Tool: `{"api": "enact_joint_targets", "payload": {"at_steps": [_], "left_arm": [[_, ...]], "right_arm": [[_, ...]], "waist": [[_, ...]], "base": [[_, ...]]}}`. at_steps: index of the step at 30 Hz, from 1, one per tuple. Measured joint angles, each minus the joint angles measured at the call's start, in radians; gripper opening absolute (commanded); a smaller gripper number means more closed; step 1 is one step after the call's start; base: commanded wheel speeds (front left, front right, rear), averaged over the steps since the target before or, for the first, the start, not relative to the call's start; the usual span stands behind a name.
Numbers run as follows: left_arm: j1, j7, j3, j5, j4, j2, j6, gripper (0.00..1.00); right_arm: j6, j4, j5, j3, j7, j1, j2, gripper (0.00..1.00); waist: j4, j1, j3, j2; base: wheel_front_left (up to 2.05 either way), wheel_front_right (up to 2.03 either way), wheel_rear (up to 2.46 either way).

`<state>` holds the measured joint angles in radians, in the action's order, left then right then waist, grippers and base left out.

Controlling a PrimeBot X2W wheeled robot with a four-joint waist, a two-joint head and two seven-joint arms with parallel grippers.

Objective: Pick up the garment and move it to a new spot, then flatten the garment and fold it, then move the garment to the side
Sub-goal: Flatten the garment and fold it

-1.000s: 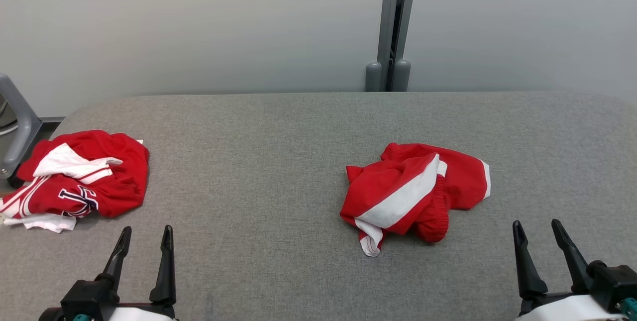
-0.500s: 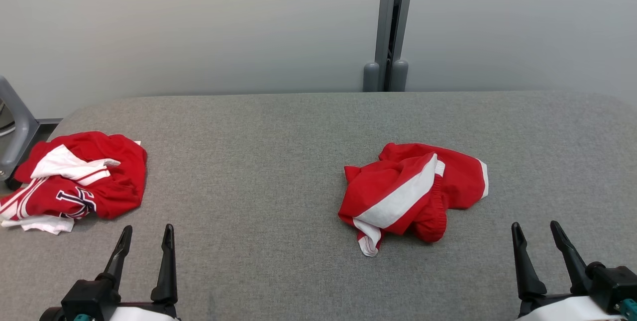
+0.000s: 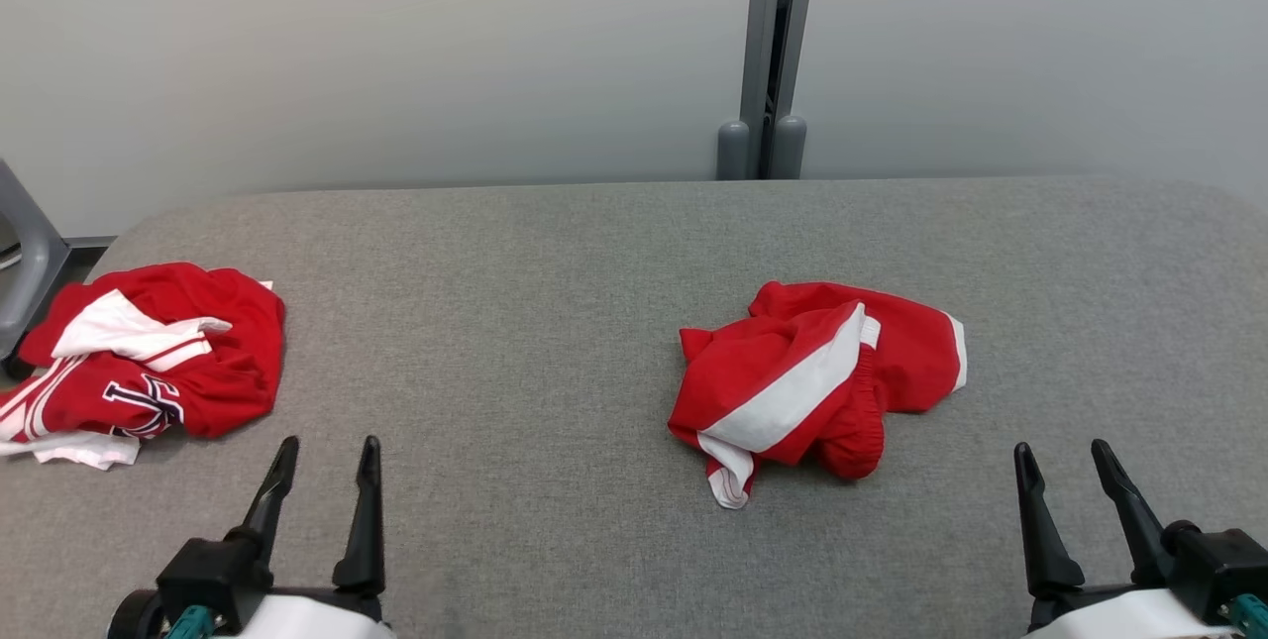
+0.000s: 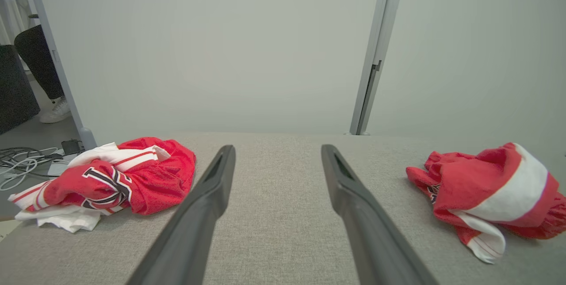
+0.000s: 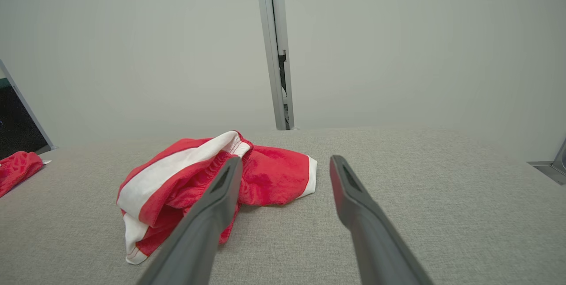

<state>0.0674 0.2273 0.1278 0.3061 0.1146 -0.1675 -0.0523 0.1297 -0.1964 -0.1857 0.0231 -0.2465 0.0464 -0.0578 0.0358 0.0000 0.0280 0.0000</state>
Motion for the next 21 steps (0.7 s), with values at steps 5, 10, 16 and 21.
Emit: {"api": "enact_joint_targets", "payload": {"at_steps": [5, 10, 16, 21], "left_arm": [[-0.082, -0.022, 0.065, -0.011, 0.034, 0.026, 0.035, 1.0], [-0.167, -0.033, 0.153, -0.026, 0.128, 0.058, 0.091, 1.0], [-0.26, -0.033, 0.25, -0.045, 0.269, 0.091, 0.13, 1.0], [-0.35, -0.021, 0.317, -0.05, 0.417, 0.106, 0.149, 1.0]], "right_arm": [[0.0, -0.002, -0.002, -0.014, 0.001, -0.014, -0.003, 1.0], [0.0, -0.005, -0.008, -0.03, 0.001, -0.035, -0.003, 1.0], [0.0, -0.01, -0.019, -0.04, -0.001, -0.071, -0.004, 1.0], [0.0, -0.022, -0.03, -0.054, -0.009, -0.114, -0.003, 1.0]], "waist": [[-0.021, 0.0, -0.016, 0.0], [-0.058, 0.0, -0.048, 0.0], [-0.108, 0.0, -0.096, 0.0], [-0.169, 0.0, -0.148, 0.0]], "base": [[0.0, 0.0, 0.0], [0.0, 0.0, 0.0], [0.0, 0.0, 0.0], [0.0, 0.0, 0.0]]}}
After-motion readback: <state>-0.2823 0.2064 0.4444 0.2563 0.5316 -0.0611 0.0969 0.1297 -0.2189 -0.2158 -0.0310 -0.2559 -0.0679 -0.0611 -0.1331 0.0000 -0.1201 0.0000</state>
